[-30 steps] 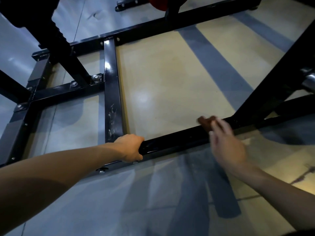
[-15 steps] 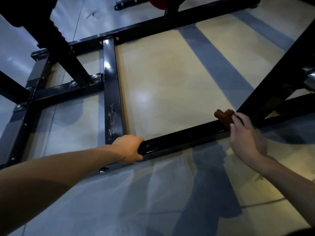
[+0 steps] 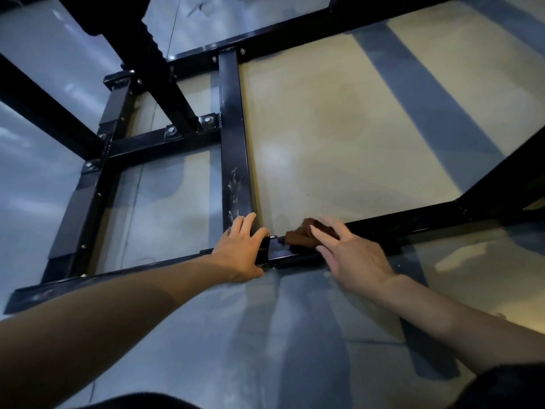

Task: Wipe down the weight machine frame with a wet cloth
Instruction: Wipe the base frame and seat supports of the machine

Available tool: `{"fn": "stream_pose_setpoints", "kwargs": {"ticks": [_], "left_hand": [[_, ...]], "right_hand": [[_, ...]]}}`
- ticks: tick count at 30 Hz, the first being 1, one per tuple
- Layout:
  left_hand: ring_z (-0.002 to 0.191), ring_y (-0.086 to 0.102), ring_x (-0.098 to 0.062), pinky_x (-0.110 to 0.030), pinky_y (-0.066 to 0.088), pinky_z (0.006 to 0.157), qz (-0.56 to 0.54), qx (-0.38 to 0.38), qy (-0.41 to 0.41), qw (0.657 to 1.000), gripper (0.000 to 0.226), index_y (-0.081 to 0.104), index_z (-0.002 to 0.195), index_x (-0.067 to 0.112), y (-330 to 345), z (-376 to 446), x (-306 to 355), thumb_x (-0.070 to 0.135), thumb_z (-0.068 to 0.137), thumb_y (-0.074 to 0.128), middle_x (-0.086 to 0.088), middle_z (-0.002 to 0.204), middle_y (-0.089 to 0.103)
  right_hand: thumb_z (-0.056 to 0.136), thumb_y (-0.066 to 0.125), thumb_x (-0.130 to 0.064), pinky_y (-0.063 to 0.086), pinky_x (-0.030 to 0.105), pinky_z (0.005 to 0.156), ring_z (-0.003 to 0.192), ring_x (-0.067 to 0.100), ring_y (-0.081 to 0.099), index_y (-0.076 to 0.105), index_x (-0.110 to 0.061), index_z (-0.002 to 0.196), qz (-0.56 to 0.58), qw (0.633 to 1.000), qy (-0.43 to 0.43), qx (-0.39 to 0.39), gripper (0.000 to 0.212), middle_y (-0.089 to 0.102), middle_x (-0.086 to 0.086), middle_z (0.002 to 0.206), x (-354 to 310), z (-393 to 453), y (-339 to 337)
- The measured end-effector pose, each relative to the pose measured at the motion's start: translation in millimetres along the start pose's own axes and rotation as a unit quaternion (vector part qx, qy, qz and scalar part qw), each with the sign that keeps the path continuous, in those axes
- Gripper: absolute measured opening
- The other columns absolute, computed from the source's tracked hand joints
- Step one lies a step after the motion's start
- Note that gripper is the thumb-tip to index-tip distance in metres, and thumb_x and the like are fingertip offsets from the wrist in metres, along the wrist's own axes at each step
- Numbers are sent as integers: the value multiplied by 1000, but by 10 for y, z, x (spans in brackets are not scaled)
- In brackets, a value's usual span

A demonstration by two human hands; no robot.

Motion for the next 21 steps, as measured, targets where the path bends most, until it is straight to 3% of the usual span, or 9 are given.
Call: {"fn": "stream_pose_setpoints", "kwargs": {"ticks": [3, 5, 7, 9, 12, 15, 17, 21], "left_hand": [[156, 3, -39, -49, 22, 124, -40, -49, -79, 995, 130, -2, 163, 17, 59, -82, -289, 63, 74, 80, -20, 168, -3], [148, 29, -41, -49, 28, 119, -48, -75, -148, 985, 134, 3, 162, 10, 48, -143, -540, 72, 68, 77, -23, 160, 26], [131, 51, -35, -48, 33, 114, -44, -104, -185, 976, 108, 37, 143, 9, 32, -194, -744, 77, 68, 75, -13, 139, 55], [123, 57, -30, -46, 35, 113, -57, -143, -178, 972, 82, 51, 123, 16, 114, -239, -853, 77, 72, 73, -6, 130, 63], [113, 63, -28, -38, 51, 94, -70, -109, -141, 981, 75, 56, 128, 23, 230, -294, -846, 73, 75, 72, -4, 127, 66], [105, 65, -30, -38, 51, 80, -28, -39, -118, 992, 66, 55, 126, 24, 259, -325, -790, 73, 83, 66, -5, 117, 67], [105, 65, -30, -38, 47, 77, 5, -28, -107, 994, 66, 54, 127, 23, 230, -313, -766, 74, 85, 62, -6, 115, 67], [106, 64, -30, -36, 44, 77, 21, -29, -101, 994, 64, 55, 126, 21, 190, -303, -767, 72, 88, 60, -7, 114, 67]], "right_hand": [[104, 47, -42, 58, 34, 69, 99, 21, 70, 54, -33, 147, -51, 996, 61, 38, 45, 45, -14, 150, 434, -142, -194], [102, 51, -40, 57, 35, 68, 100, 23, 69, 62, -28, 141, -70, 993, 69, 70, 43, 57, -11, 143, 574, -162, -284], [103, 52, -38, 57, 37, 67, 99, 28, 65, 68, -24, 136, -95, 990, 26, 99, 39, 64, -9, 138, 492, -114, -271], [104, 49, -44, 57, 39, 70, 95, 30, 61, 68, -23, 135, -95, 986, -59, 121, 43, 65, -8, 139, 199, -30, -143], [106, 45, -47, 51, 37, 74, 89, 27, 56, 65, -28, 139, -97, 973, -169, 123, 43, 61, -12, 143, -340, 128, 91], [101, 59, -42, 46, 37, 73, 86, 26, 56, 66, -29, 136, -106, 961, -228, 113, 39, 63, -12, 142, -648, 274, 194], [99, 62, -39, 48, 38, 76, 91, 26, 57, 67, -28, 136, -80, 964, -235, 99, 38, 62, -13, 142, -543, 298, 187], [103, 45, -42, 43, 38, 97, 117, 26, 59, 67, -23, 138, -59, 965, -243, 79, 45, 60, -11, 146, -33, 205, 35]]}}
Point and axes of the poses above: each hand's wrist, its own z-axis towards the middle knuckle, its own y-axis out of the palm, x = y × z, the point moved 9 cm from there along z, towards the middle knuckle
